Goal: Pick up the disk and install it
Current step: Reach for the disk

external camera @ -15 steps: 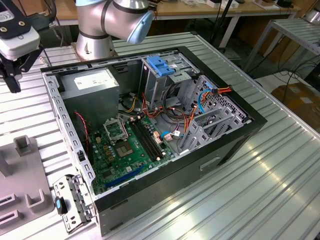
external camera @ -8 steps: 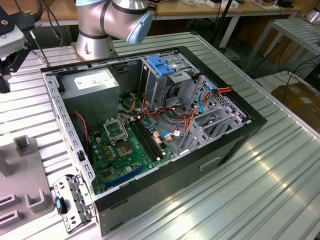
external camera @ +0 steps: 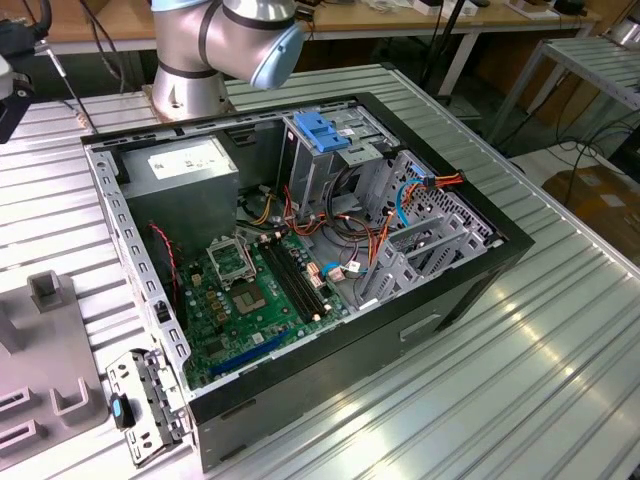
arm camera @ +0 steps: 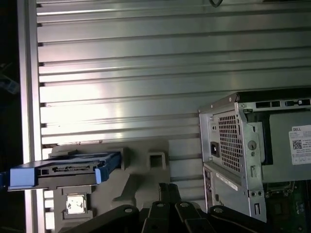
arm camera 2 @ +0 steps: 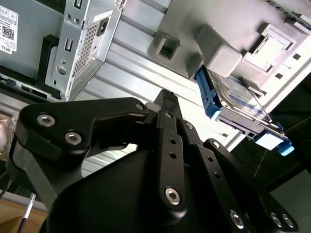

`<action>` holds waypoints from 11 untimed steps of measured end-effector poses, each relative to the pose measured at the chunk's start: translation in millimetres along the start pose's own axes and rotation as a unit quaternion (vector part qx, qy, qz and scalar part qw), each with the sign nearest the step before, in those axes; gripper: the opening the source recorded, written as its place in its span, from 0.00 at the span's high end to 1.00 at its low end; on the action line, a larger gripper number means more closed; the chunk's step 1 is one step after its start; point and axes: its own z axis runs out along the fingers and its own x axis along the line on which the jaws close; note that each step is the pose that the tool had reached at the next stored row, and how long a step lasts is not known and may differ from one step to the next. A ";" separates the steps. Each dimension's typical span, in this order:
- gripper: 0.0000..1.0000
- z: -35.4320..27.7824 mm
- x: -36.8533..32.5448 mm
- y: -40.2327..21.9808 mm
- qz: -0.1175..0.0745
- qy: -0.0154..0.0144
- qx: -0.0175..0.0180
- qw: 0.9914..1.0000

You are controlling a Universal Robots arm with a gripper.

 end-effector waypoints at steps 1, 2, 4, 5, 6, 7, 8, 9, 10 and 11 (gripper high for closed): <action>0.89 0.1 2.3 0.4 0.000 0.000 0.000 1.000; 0.89 0.1 5.1 0.6 0.000 0.000 0.000 1.000; 0.89 0.1 9.7 0.7 0.000 0.000 0.000 1.000; 0.89 0.1 12.5 0.7 0.000 0.000 0.000 1.000; 0.89 0.0 15.1 0.6 0.000 0.000 0.000 1.000; 0.89 0.0 17.6 0.5 0.000 0.000 0.000 1.000; 0.89 0.1 21.0 0.4 0.000 0.000 0.000 1.000; 0.89 0.0 27.5 0.2 0.000 0.000 0.000 1.000; 0.89 0.0 32.4 0.0 0.000 0.000 0.000 1.000; 0.89 -0.1 37.7 -0.3 0.000 0.000 0.000 1.000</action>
